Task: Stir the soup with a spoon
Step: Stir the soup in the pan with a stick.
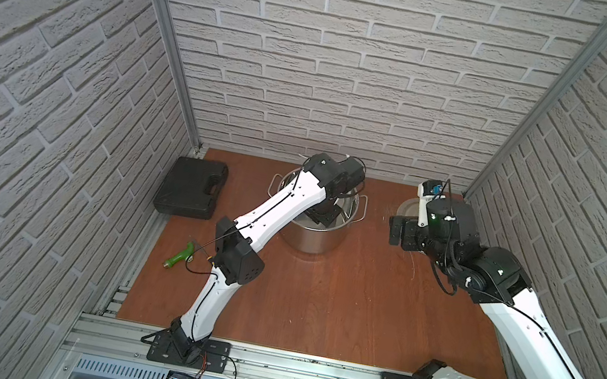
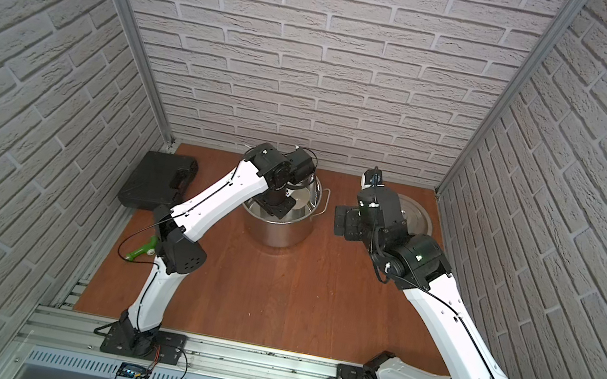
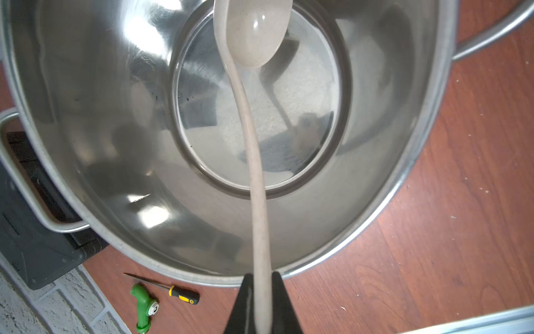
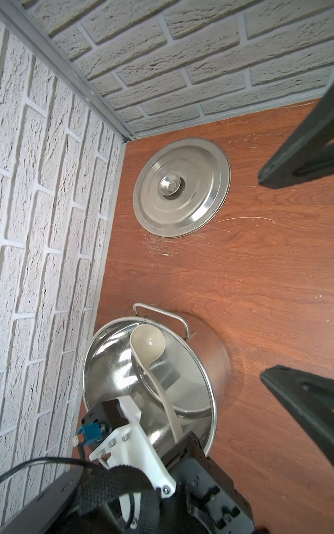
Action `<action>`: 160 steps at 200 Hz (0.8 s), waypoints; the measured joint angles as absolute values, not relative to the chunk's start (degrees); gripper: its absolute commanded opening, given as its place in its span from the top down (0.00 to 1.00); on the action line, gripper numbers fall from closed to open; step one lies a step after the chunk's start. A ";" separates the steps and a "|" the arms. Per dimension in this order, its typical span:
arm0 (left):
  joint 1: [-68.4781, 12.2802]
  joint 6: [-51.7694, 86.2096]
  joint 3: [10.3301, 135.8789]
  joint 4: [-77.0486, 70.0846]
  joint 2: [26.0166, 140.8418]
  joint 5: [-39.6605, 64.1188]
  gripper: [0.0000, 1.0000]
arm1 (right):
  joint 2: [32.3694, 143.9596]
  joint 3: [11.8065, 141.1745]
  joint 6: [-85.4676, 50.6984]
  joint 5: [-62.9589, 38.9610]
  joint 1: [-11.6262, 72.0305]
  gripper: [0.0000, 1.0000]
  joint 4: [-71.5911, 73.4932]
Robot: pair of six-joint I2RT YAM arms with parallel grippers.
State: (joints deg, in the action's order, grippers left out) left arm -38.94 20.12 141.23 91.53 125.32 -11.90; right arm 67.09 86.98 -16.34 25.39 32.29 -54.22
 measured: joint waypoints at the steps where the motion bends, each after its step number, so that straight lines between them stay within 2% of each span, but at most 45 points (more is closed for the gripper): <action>1: -38.96 20.12 141.23 91.53 125.32 -11.88 1.00 | 67.09 86.98 -16.34 25.39 32.29 0.00 -54.19; 65: -40.47 20.95 129.49 92.07 117.62 -11.38 1.00 | 67.18 86.98 -16.34 24.93 32.29 0.00 -52.40; 110: -39.42 22.50 128.57 92.07 111.24 -12.62 1.00 | 67.70 86.56 -17.54 23.42 32.29 0.00 -51.46; 160: -34.22 23.35 128.40 92.07 110.76 -14.96 1.00 | 68.03 86.50 -17.82 22.61 32.27 0.00 -51.16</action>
